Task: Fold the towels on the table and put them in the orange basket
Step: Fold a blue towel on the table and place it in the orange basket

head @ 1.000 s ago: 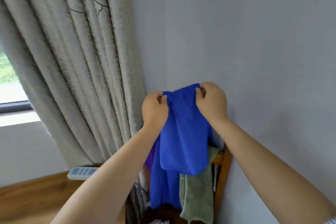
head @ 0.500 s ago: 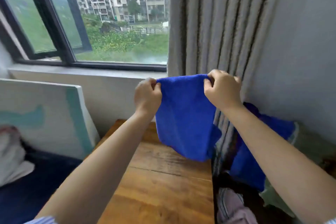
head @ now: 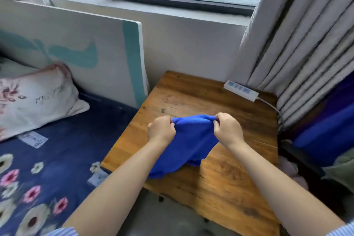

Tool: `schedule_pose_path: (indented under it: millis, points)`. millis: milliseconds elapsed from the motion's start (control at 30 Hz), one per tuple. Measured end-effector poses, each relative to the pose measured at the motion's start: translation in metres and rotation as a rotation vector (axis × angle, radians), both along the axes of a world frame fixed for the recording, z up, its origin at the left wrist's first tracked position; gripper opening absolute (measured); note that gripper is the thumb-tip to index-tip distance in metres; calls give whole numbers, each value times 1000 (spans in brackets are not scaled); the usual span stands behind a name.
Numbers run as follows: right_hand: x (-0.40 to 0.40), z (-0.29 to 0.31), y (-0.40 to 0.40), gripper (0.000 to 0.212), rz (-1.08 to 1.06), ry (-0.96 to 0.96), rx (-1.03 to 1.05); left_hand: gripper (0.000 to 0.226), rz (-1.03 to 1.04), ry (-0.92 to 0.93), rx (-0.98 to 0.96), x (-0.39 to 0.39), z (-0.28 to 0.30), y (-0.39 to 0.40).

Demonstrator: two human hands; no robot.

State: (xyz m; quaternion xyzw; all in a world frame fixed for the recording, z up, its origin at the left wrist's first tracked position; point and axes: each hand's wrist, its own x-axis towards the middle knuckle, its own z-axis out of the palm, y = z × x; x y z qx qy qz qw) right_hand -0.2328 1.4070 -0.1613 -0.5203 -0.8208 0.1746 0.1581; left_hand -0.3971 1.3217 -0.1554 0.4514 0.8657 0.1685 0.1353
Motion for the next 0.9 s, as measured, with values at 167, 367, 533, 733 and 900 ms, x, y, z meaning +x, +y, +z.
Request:
schedule_pose_path:
  millis: [167, 367, 533, 733, 900]
  points:
    - [11, -84, -35, 19, 4, -184, -226, 17, -71, -89, -327, 16, -75, -30]
    - [33, -133, -52, 15, 105, -445, -373, 30, -185, -156, -578, 39, -122, -36]
    - [50, -156, -50, 25, 108, -490, -495, 23, -114, -254, -663, 37, -136, -28]
    - [52, -176, -34, 27, 20, -232, -624, 24, 212, -268, -432, 25, -146, -14]
    - [40, -186, -36, 29, -155, -213, -639, 26, 95, -186, -598, 20, -164, -11]
